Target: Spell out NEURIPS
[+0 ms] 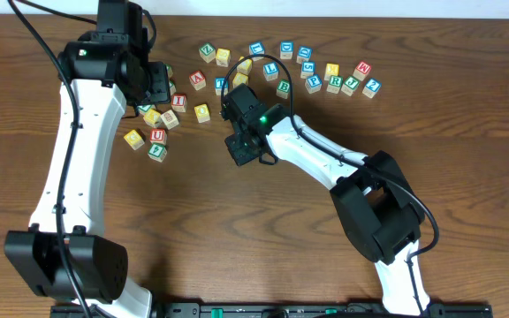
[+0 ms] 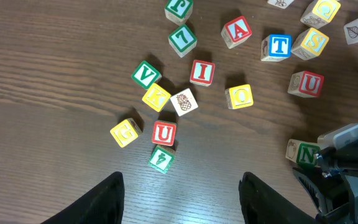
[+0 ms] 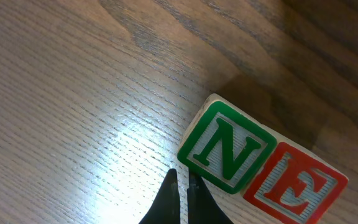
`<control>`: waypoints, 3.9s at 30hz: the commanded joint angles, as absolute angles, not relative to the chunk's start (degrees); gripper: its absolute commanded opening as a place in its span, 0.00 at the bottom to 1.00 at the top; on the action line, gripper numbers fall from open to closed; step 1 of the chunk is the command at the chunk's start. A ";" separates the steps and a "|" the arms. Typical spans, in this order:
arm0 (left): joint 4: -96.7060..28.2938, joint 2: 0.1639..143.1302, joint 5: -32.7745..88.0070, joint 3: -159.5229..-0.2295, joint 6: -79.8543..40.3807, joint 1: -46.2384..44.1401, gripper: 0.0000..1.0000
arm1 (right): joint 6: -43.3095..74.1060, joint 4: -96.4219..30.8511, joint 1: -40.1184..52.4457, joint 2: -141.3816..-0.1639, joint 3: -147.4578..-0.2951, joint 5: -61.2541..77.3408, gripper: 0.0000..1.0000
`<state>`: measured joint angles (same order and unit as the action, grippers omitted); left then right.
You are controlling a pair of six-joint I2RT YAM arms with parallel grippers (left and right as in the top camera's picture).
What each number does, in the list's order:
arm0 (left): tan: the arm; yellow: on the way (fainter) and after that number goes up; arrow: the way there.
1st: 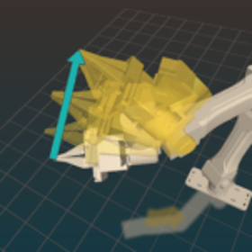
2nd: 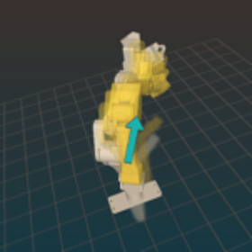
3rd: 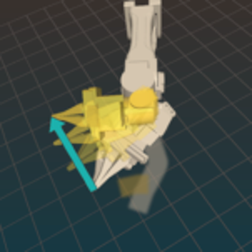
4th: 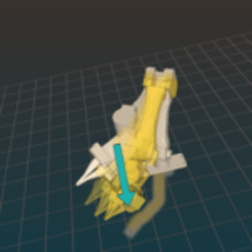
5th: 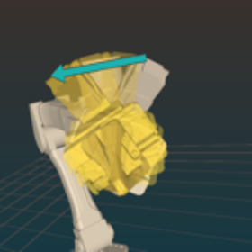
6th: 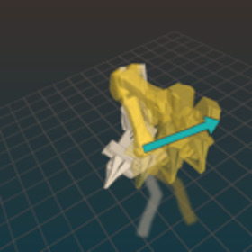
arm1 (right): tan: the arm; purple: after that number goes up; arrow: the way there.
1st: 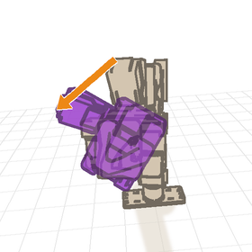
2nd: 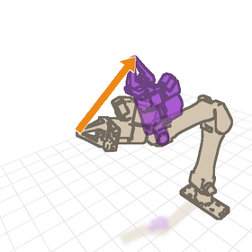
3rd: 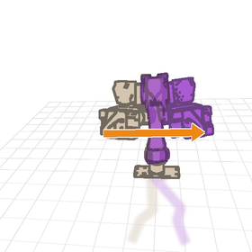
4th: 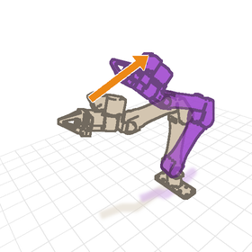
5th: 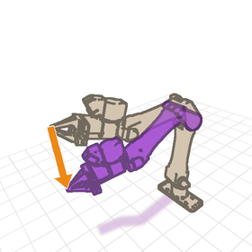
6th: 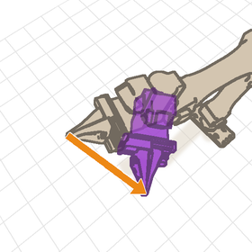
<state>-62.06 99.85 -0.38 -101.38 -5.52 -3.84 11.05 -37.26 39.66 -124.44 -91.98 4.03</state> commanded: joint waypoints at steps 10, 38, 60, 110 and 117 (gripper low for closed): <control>-62.30 99.24 -1.10 -102.24 -5.19 -3.55 0.59 | 10.15 -37.21 39.79 -122.37 -92.99 7.38 0.01; -62.54 99.24 -1.08 -102.24 -5.19 -3.55 0.59 | 13.74 -34.83 37.95 -121.99 -92.77 2.94 0.02; -62.59 99.24 -1.08 -102.24 -5.19 -3.55 0.59 | 14.11 -35.97 37.91 -122.30 -92.01 2.92 0.03; -62.72 99.22 -1.08 -102.24 -5.17 -3.55 0.59 | 15.57 -36.77 37.10 -123.57 -92.84 3.68 0.05; -62.74 99.24 -1.08 -102.24 -5.17 -3.55 0.59 | 15.35 -37.87 36.71 -119.13 -95.98 3.79 0.09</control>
<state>-62.59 99.85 -0.38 -101.38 -5.52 -3.84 15.46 -37.36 37.34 -122.87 -93.10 3.44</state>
